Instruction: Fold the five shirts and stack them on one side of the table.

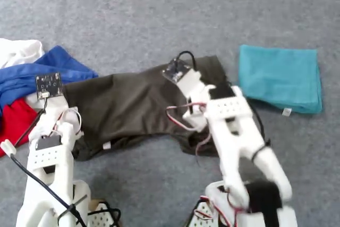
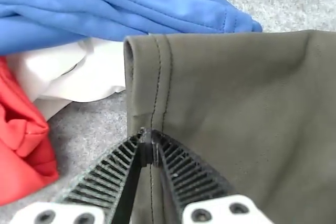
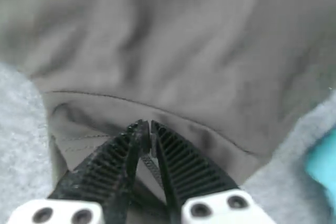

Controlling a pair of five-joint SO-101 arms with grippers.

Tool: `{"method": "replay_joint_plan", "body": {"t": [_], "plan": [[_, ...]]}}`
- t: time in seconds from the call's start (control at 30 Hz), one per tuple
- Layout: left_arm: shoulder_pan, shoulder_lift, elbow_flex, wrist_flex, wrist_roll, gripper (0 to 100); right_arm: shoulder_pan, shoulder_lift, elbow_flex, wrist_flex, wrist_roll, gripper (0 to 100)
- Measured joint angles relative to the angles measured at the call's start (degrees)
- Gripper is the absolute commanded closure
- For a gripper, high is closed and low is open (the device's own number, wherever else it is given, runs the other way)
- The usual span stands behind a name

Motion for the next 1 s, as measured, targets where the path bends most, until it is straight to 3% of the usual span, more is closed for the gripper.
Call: {"method": "replay_joint_plan", "body": {"t": [0.4, 0.73, 1.0], "plan": [[0.0, 0.0, 0.0, 0.0, 0.0, 97, 0.1, -2.0, 3.5, 7.6, 1.3, 98.4], [0.0, 0.0, 0.0, 0.0, 0.0, 97, 0.1, -4.9, 12.5, 8.4, 8.7, 98.4], [0.0, 0.0, 0.0, 0.0, 0.0, 97, 4.4, -4.9, -3.1, 16.4, 7.0, 98.4]]}}
